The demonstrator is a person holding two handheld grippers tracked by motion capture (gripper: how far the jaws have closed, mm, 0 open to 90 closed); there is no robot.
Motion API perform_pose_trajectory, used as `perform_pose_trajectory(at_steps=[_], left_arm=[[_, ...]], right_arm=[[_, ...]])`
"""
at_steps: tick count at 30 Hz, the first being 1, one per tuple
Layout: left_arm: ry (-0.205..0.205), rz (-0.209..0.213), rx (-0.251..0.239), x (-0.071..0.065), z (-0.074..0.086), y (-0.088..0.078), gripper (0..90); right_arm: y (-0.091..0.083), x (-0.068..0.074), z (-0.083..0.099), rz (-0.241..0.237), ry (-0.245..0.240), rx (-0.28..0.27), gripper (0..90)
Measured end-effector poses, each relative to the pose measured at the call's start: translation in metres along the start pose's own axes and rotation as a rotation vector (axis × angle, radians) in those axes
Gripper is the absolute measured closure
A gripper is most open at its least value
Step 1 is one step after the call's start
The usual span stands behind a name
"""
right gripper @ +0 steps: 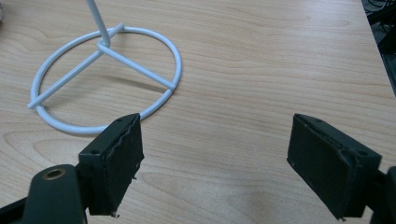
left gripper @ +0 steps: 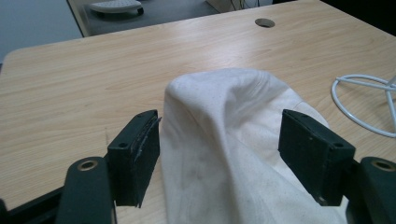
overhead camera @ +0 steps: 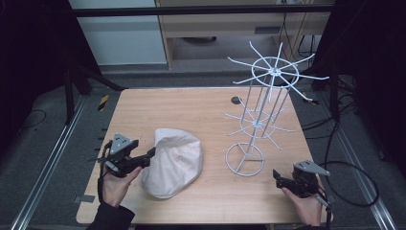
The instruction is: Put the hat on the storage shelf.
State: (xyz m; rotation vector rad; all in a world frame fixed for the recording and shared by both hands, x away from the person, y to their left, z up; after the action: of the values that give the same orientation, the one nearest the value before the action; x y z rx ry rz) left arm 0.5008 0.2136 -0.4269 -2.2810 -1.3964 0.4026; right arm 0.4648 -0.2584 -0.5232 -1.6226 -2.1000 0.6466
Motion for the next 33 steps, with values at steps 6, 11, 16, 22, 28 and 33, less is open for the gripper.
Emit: perform_pose_trajectory(at_steps=[6,11,16,22,28,33], left_arm=[[0.018,0.001,0.037,-0.006,0.0,0.016,29.5],[0.031,-0.004,0.073,-0.008,0.0,0.031,30.9],[0.04,-0.014,0.099,-0.006,0.003,0.037,31.9],[0.03,-0.017,0.136,-0.002,0.008,0.047,34.5],[0.043,-0.017,0.172,-0.001,0.015,0.058,37.6],[0.049,-0.016,0.193,0.0,0.019,0.06,39.5]], right_arm=[[0.0,-0.001,0.001,0.004,-0.014,-0.003,18.2],[0.0,-0.002,0.002,-0.003,-0.006,-0.002,18.9],[0.001,-0.001,0.001,-0.006,-0.011,-0.002,19.4],[0.002,-0.001,0.002,-0.008,-0.022,0.006,19.6],[0.002,-0.002,0.003,-0.013,-0.007,0.009,19.6],[0.002,-0.002,0.003,-0.01,-0.017,0.012,19.7]])
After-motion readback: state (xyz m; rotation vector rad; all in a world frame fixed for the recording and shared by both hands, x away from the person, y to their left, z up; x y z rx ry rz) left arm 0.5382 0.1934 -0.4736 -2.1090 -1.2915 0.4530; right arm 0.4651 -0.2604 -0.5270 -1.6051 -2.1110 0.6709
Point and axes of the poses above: each handheld gripper's, and its own axes: y roughly forward along the jaws, z roughly out of its underside, x roughly to its left, the point moved 7 cm from there along y, roughly forward along the jaws
